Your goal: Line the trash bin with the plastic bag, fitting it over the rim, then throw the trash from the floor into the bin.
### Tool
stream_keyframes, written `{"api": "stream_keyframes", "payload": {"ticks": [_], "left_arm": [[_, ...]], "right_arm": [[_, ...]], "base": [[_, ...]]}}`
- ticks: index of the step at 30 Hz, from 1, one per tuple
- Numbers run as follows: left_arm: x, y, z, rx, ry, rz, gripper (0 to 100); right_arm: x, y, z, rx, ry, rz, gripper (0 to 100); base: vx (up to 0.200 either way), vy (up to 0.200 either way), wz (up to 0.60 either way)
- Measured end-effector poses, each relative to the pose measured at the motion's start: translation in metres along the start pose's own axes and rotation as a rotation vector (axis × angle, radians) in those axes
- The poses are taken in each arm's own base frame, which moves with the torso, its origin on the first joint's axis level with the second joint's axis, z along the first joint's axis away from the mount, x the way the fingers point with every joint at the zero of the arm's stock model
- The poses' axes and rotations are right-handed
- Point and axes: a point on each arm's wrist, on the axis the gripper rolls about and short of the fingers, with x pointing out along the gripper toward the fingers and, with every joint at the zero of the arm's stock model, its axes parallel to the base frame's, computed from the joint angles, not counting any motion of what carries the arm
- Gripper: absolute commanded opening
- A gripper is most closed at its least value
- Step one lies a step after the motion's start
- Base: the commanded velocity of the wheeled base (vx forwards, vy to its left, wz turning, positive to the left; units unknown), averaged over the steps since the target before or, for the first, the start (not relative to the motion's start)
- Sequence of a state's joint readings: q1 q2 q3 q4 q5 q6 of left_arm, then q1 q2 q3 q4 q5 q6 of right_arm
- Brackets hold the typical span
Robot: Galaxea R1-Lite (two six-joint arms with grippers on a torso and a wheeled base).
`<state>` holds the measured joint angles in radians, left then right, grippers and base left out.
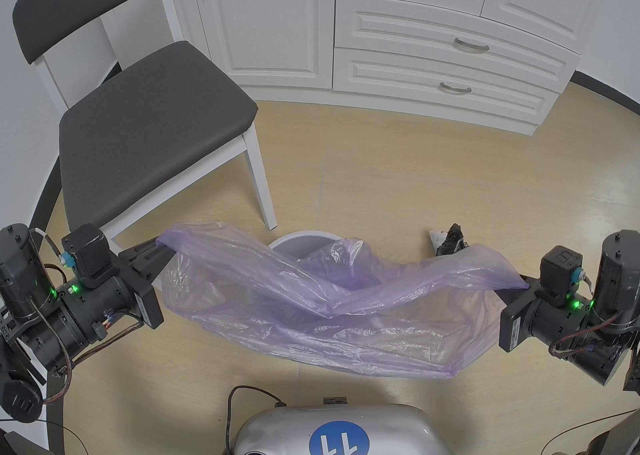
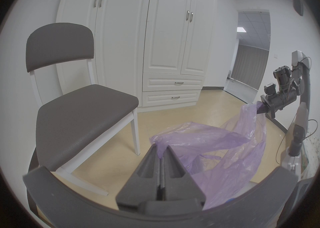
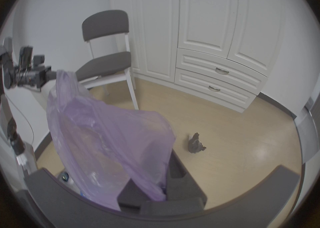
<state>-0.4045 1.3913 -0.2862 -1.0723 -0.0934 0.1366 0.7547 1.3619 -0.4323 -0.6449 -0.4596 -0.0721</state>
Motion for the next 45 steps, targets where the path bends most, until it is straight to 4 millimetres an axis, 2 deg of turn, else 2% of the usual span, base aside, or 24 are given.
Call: {"api": "stream_keyframes", "payload": {"ticks": [7,13,45], "left_arm": [[-0.002,0.012,-0.006,-0.002,0.014,-0.01,0],[-0.003,0.023,-0.008,0.001,0.019,0.013,0],[-0.012,0.047,-0.011,0.046,0.02,0.043,0]], "right_arm": [[-0.006,-0.003,-0.017,-0.098,0.044,0.007,0],[-0.009,-0.004,-0.023,-0.129,0.061,0.009,0],[-0.025,-0.015,-0.031,-0.214,0.046,-0.006,0]], "base": [[0.0,0.0,0.0],[0.0,0.0,0.0],[0.0,0.0,0.0]]}}
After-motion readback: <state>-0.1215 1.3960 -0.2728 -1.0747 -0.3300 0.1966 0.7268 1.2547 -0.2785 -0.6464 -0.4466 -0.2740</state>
